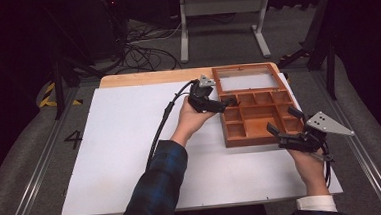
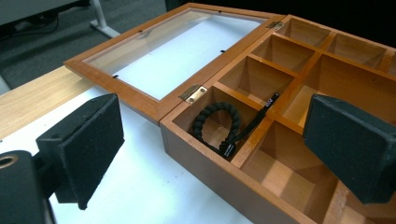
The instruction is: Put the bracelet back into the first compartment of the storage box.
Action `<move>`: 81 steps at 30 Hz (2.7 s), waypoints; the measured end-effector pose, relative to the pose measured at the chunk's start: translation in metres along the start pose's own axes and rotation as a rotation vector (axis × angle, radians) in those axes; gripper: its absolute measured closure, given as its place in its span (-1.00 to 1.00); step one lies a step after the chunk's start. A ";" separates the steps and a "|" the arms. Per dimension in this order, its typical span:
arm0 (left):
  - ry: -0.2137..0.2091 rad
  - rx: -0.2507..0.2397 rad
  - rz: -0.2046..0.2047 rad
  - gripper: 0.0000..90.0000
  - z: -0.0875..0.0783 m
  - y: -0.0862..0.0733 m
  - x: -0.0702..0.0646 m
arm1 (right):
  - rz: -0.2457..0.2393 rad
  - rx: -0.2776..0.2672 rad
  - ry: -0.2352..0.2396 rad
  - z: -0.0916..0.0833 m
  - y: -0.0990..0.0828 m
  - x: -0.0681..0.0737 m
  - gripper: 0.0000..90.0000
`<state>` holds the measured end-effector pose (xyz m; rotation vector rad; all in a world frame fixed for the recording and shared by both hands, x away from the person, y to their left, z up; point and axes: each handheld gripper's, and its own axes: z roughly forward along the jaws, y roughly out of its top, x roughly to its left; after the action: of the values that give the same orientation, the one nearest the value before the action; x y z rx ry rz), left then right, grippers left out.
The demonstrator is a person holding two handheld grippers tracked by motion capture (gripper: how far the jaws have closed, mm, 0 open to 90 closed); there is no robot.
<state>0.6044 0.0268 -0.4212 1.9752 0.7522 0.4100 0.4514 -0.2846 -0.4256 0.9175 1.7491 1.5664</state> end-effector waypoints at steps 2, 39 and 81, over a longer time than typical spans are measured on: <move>-0.003 -0.009 -0.006 -0.88 -0.003 -0.001 0.000 | -0.004 0.003 -0.001 0.001 0.000 0.000 -0.92; -0.035 -0.133 -0.002 -0.88 -0.059 -0.023 -0.011 | -0.017 0.019 -0.028 0.005 -0.002 0.004 -0.93; 0.009 -0.257 -0.038 -0.89 -0.123 -0.067 -0.004 | -0.003 0.011 -0.020 0.010 -0.005 0.005 -0.96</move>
<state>0.5098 0.1299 -0.4191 1.7170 0.7048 0.4687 0.4565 -0.2753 -0.4321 0.9319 1.7466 1.5420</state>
